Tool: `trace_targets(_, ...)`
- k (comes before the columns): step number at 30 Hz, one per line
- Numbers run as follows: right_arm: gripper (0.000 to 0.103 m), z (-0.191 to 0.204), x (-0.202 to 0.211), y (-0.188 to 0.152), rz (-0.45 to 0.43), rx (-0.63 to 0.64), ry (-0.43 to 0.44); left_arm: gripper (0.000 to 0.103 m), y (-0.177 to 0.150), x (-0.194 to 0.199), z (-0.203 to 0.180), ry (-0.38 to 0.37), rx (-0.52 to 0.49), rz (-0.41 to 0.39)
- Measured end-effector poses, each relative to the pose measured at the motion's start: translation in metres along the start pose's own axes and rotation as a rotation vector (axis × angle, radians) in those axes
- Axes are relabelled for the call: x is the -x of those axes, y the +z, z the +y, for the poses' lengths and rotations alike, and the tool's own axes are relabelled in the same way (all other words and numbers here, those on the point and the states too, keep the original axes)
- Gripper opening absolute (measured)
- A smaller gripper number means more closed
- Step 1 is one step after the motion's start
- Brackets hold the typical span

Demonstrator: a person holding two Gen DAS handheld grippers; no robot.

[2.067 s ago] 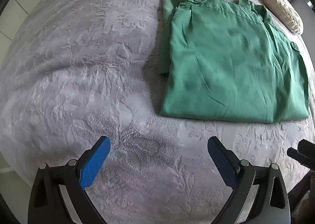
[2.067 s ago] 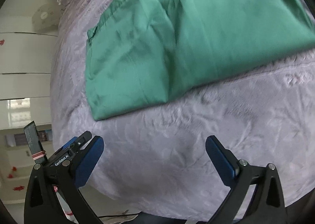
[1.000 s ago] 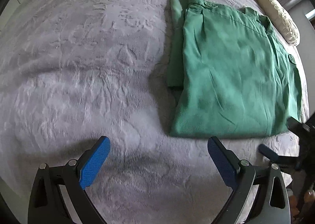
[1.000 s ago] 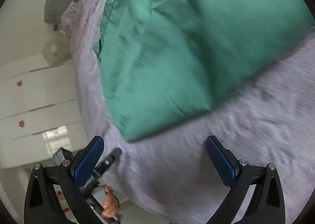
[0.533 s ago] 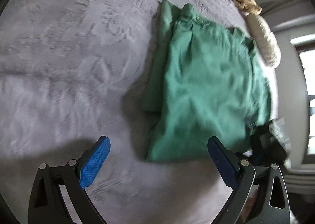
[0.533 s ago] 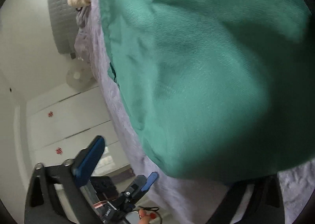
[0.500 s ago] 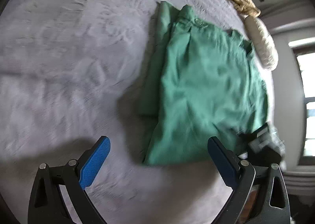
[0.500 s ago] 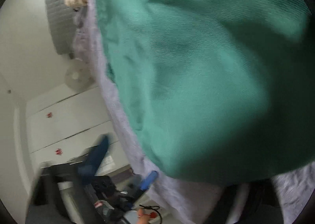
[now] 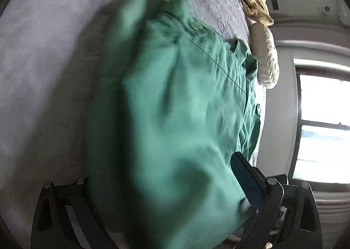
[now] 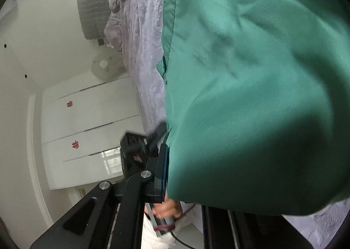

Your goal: Fold large clothes

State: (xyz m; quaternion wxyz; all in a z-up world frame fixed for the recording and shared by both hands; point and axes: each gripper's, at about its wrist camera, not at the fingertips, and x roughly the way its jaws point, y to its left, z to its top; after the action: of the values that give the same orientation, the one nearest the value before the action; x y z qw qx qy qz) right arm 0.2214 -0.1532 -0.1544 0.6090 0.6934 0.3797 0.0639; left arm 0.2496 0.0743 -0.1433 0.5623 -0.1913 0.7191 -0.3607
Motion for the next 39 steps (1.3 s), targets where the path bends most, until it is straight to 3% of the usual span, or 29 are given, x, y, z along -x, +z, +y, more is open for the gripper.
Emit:
trace_targets(1, 0.010, -0.002, -0.003, -0.002, 0.012, 0.002, -0.021, 0.084, 0.001, -0.005, -0.006, 0.037, -0.020, -0.001)
trace_targets(2, 0.010, -0.007, -0.008, -0.006, 0.032, 0.002, -0.061, 0.049, 0.001, -0.010, -0.013, 0.104, -0.050, 0.004)
trace_targets(3, 0.010, -0.010, -0.012, -0.008, 0.048, 0.006, -0.100, 0.031, 0.000, -0.017, -0.017, 0.170, -0.074, 0.020)
trace_targets(6, 0.014, -0.013, -0.014, -0.016, 0.143, 0.063, -0.250, 0.020, 0.000, -0.019, -0.024, 0.228, -0.111, 0.004)
trace_targets(10, 0.015, 0.004, 0.016, -0.023, 0.197, 0.223, -0.366, 0.017, -0.007, -0.010, -0.041, 0.260, -0.166, -0.045)
trace_targets(14, 0.014, 0.029, 0.066, 0.005, -0.013, 0.368, -0.468, 0.016, -0.014, -0.005, -0.069, 0.294, -0.241, -0.092)
trace_targets(17, 0.011, 0.020, 0.069, 0.033, -0.088, 0.389, -0.550, 0.016, -0.016, 0.001, -0.091, 0.283, -0.257, -0.127)
trace_targets(20, 0.007, -0.019, 0.042, 0.052, -0.016, 0.362, -0.620, 0.016, -0.018, 0.002, -0.126, 0.252, -0.286, -0.151)
trace_targets(23, 0.005, -0.034, 0.039, 0.056, -0.012, 0.349, -0.579, 0.016, -0.022, -0.006, -0.173, 0.244, -0.366, -0.165)
trace_targets(29, 0.005, -0.039, 0.081, 0.059, 0.025, 0.310, -0.419, 0.016, -0.038, -0.056, -0.274, 0.200, -0.550, -0.132)
trace_targets(34, 0.010, -0.045, 0.164, 0.063, -0.100, 0.289, -0.341, 0.016, -0.055, -0.136, -0.333, 0.232, -0.675, -0.051)
trace_targets(39, 0.012, -0.089, 0.246, 0.075, -0.221, 0.188, -0.335, 0.016, -0.078, -0.230, -0.351, 0.308, -0.748, 0.062)
